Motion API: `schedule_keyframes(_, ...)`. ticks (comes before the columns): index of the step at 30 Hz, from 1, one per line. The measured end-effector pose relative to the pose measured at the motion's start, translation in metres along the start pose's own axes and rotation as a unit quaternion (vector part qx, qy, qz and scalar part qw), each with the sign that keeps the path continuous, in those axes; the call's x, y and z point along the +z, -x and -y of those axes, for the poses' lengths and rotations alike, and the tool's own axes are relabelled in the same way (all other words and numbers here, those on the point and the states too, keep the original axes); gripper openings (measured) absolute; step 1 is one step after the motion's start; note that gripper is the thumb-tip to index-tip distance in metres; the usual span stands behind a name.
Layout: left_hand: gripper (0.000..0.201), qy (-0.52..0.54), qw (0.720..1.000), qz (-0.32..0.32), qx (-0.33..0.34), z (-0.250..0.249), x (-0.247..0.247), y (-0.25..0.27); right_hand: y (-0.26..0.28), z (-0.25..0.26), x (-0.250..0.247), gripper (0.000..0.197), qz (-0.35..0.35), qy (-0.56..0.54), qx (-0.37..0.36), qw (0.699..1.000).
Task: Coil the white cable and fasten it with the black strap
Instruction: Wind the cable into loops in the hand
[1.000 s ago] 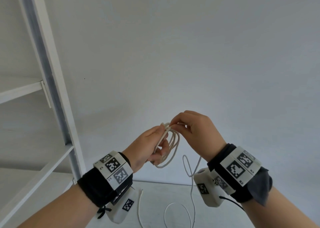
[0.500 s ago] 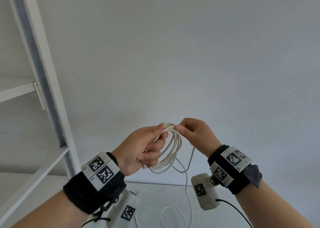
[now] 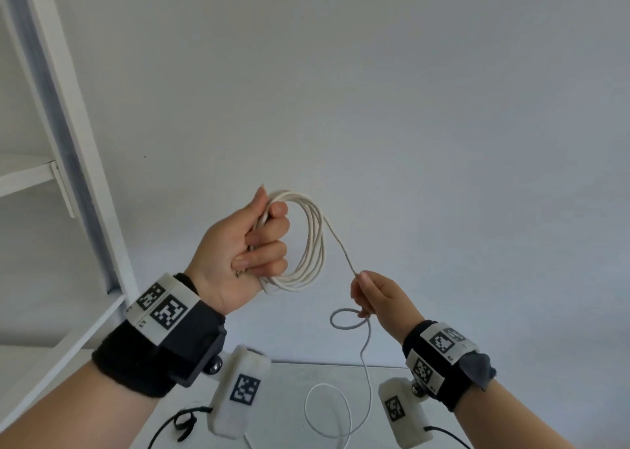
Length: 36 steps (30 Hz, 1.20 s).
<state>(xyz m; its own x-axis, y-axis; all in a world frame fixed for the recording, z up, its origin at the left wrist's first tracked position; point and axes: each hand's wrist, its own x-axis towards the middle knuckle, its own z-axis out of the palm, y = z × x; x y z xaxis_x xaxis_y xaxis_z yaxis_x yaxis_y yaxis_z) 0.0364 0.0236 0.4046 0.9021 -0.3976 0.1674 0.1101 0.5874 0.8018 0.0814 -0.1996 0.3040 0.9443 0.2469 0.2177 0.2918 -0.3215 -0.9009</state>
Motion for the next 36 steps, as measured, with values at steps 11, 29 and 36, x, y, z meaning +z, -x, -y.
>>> schedule_keyframes(11, 0.04, 0.004, 0.999, -0.022, 0.043, -0.004, -0.007, -0.009, 0.011, -0.031, 0.007, 0.027, 0.019, 0.011, 0.025, 0.999)
schedule_keyframes(29, 0.031, -0.115, 0.976, -0.11, 0.146, 0.011, -0.005, -0.014, 0.04, 0.021, 0.032, 0.023, 0.121, 0.35, -0.054, 0.927)
schedule_keyframes(36, 0.023, -0.276, 0.947, -0.095, 0.137, 0.025, -0.008, -0.014, 0.055, 0.057, 0.038, 0.027, 0.157, 0.415, -0.13, 0.887)
